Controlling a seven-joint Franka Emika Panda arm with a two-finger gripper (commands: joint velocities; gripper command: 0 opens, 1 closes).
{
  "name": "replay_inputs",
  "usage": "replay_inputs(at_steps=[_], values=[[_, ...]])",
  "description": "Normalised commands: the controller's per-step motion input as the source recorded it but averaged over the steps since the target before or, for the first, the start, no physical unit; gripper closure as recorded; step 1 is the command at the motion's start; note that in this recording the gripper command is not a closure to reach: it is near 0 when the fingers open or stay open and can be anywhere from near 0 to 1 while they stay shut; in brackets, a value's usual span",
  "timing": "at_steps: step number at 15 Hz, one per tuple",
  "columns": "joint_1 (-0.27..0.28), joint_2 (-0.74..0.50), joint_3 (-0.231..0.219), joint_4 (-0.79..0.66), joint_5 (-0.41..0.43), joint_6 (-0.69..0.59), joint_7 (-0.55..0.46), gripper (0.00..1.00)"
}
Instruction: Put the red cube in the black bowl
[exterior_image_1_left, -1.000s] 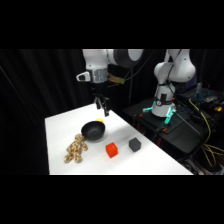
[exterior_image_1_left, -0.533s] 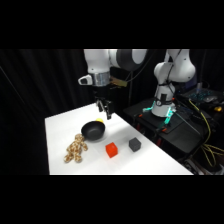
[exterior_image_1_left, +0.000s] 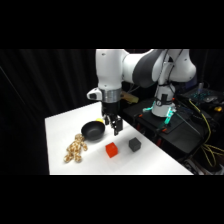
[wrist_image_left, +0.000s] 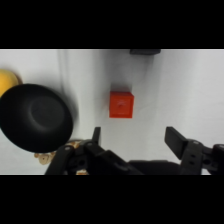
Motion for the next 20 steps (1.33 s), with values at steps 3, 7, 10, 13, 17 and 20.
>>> replay_inputs(at_steps=[3, 7, 10, 13, 17, 20], values=[[0.082, 0.20, -0.075, -0.08, -0.275, 0.47, 0.30, 0.00], [0.101, 0.22, -0.139, -0.01, -0.193, 0.40, 0.19, 0.00], [0.109, 0.33, -0.136, 0.13, -0.051, 0.36, 0.07, 0.00], [0.160, 0.31, -0.128, 0.19, 0.011, 0.21, 0.05, 0.00], [0.094, 0.26, -0.059, 0.21, 0.122, 0.11, -0.04, 0.00], [0.002, 0.17, -0.011, 0.21, 0.186, 0.03, -0.14, 1.00]])
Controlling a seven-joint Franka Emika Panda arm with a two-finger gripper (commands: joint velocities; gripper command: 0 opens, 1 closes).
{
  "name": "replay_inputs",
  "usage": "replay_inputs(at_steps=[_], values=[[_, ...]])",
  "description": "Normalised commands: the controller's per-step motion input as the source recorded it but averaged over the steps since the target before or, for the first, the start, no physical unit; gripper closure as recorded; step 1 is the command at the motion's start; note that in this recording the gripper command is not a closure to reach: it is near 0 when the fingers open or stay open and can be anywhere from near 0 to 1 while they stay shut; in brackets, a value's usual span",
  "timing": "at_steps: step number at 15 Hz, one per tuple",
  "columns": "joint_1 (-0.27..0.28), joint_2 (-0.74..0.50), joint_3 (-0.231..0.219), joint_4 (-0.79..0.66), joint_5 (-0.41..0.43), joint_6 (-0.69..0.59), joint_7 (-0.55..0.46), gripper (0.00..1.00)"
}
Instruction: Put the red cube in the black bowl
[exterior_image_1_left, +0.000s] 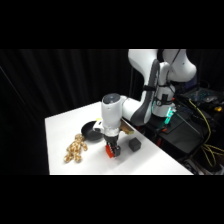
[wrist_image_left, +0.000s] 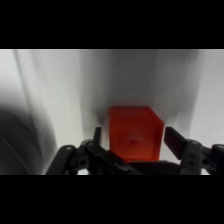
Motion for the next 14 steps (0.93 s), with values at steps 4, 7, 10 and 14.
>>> replay_inputs(at_steps=[4, 7, 10, 14], values=[[0.012, -0.06, -0.026, 0.12, 0.161, -0.13, -0.12, 1.00], [0.017, -0.40, -0.049, -0.05, 0.126, -0.43, -0.06, 1.00], [0.023, -0.76, -0.074, -0.23, 0.020, -0.56, 0.00, 1.00], [-0.095, -0.65, 0.002, -0.14, 0.004, -0.50, -0.08, 1.00]])
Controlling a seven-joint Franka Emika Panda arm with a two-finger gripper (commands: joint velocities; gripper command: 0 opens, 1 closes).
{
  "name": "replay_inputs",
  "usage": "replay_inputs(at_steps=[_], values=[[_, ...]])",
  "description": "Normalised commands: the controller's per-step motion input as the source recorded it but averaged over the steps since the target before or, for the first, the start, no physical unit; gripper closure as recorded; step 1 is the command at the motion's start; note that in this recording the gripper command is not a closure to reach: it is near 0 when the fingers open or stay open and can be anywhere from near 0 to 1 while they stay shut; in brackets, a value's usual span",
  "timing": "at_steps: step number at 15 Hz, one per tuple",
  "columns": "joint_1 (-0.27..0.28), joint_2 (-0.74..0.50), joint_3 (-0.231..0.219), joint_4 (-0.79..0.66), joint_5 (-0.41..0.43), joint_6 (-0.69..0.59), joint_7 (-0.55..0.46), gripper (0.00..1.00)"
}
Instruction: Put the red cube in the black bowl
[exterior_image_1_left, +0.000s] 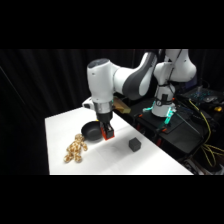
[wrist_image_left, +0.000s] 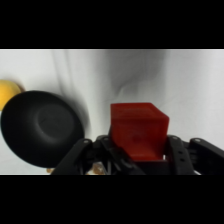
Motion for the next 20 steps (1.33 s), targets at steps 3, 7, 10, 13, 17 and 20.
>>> replay_inputs(at_steps=[3, 7, 10, 13, 17, 20], values=[[-0.175, -0.29, 0.008, -0.06, -0.015, -0.18, -0.21, 1.00], [-0.245, -0.14, -0.040, -0.08, -0.002, 0.14, -0.56, 1.00], [-0.233, -0.02, -0.065, -0.04, 0.068, 0.27, -0.55, 1.00], [-0.185, 0.23, 0.002, 0.09, 0.290, 0.29, -0.49, 1.00], [-0.126, 0.37, 0.105, 0.16, 0.336, 0.23, -0.36, 1.00], [-0.124, 0.27, 0.143, 0.22, 0.227, 0.07, -0.25, 1.00]])
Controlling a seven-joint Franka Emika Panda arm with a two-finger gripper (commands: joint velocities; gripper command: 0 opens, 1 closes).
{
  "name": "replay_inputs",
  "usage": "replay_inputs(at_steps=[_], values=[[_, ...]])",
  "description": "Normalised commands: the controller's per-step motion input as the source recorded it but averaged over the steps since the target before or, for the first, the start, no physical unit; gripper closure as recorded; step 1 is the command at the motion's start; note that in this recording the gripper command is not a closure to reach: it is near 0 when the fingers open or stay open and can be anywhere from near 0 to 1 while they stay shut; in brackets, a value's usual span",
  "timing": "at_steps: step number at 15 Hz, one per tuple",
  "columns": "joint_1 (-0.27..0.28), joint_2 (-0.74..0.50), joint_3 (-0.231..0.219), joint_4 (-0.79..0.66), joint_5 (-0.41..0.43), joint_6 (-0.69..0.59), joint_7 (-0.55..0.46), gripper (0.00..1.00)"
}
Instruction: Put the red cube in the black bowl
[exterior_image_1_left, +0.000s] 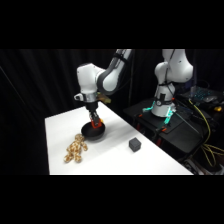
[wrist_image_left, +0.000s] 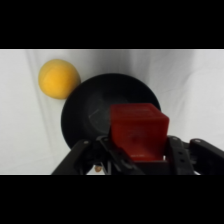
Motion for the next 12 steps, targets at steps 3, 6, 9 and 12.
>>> replay_inputs(at_steps=[3, 6, 9, 12], values=[[-0.087, 0.07, 0.077, 0.21, 0.082, -0.09, -0.13, 0.00], [0.009, -0.19, -0.029, 0.07, -0.107, -0.12, 0.03, 0.00], [0.127, -0.47, -0.113, -0.09, -0.264, -0.29, 0.22, 0.00], [0.176, -0.72, -0.058, -0.10, -0.216, -0.67, 0.31, 0.00]])
